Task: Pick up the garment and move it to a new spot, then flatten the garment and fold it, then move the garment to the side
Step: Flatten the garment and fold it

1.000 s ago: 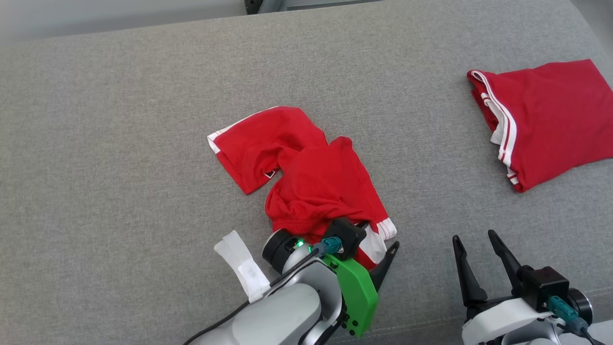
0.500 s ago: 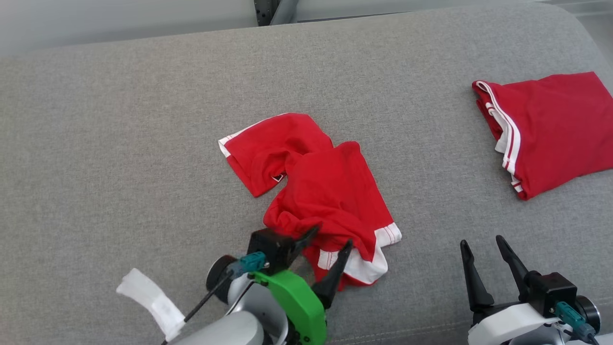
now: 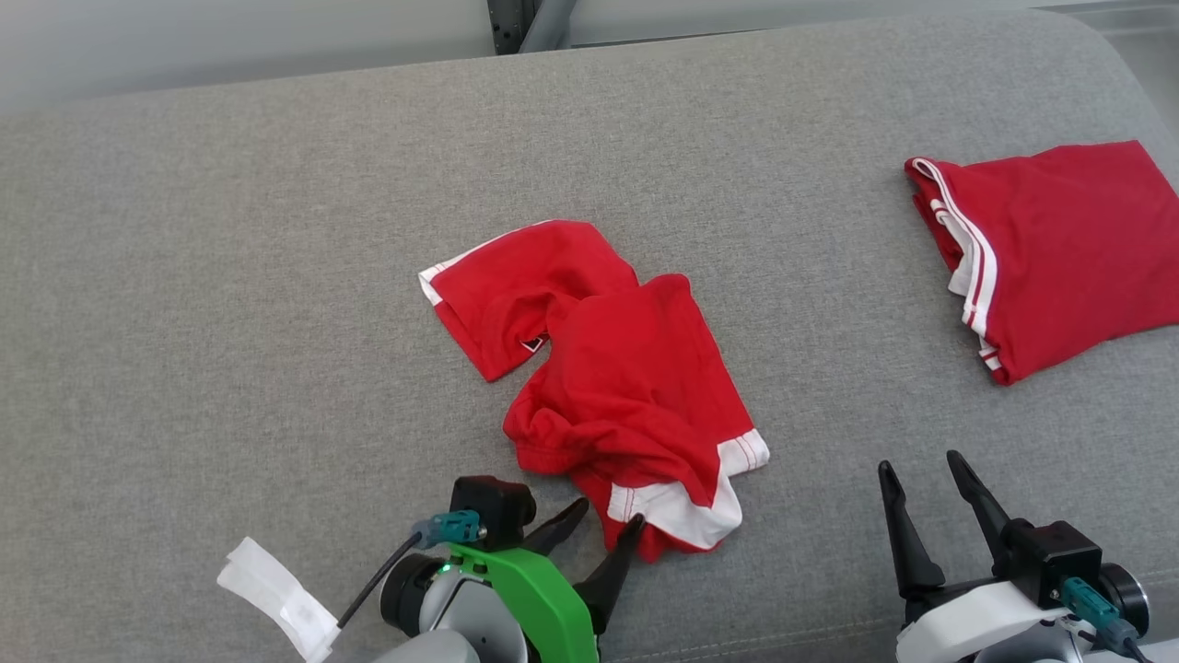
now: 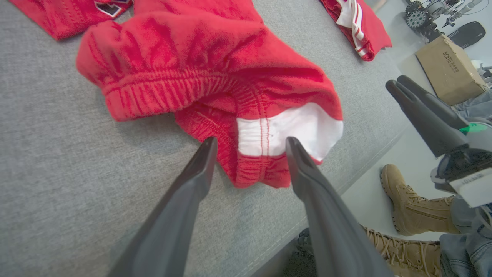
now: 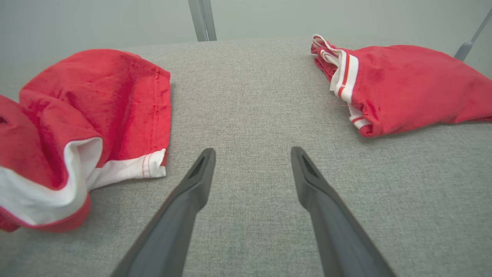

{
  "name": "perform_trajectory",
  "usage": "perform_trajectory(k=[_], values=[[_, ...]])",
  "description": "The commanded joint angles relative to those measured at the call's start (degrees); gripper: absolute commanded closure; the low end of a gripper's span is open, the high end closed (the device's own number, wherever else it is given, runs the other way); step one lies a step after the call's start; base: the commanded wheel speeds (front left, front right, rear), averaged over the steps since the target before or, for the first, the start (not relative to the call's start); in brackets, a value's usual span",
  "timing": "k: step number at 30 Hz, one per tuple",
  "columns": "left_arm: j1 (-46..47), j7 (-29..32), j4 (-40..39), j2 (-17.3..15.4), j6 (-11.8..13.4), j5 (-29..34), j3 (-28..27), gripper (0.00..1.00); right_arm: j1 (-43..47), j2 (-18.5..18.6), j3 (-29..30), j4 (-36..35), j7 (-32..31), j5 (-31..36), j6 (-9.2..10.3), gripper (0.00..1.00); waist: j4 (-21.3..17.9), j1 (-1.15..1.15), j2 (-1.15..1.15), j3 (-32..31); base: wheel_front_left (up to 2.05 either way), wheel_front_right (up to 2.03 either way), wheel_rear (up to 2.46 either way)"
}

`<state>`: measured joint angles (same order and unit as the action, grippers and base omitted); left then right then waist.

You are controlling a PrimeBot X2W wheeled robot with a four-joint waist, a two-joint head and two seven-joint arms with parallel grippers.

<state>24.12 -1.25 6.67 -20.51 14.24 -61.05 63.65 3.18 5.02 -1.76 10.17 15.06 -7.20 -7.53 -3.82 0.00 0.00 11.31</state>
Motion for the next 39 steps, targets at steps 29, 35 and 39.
perform_trajectory(k=[29, 35, 39], values=[[-2.11, -8.97, 3.36, -3.67, -1.83, -3.63, -8.32, 1.00, 1.11, -0.30, 2.00, -0.72, 0.14, 0.22, 0.09, 0.00, 3.13, 0.00, 0.00, 0.47, 0.00, 0.00, 0.00], [-7.25, -9.15, 2.14, -9.11, 1.60, -6.03, -10.74, 1.00, 0.38, -0.35, 1.23, -0.32, 0.14, 0.25, 0.09, 0.00, 4.98, 0.00, 0.00, 0.59, 0.00, 0.00, 0.00], [-8.72, -9.51, 4.41, -8.42, 1.27, -6.15, -10.30, 0.89, 0.07, 0.06, 0.75, -0.04, 0.14, 0.16, 0.09, 0.00, 5.17, 0.00, 0.00, 0.08, 0.00, 0.00, 0.00]])
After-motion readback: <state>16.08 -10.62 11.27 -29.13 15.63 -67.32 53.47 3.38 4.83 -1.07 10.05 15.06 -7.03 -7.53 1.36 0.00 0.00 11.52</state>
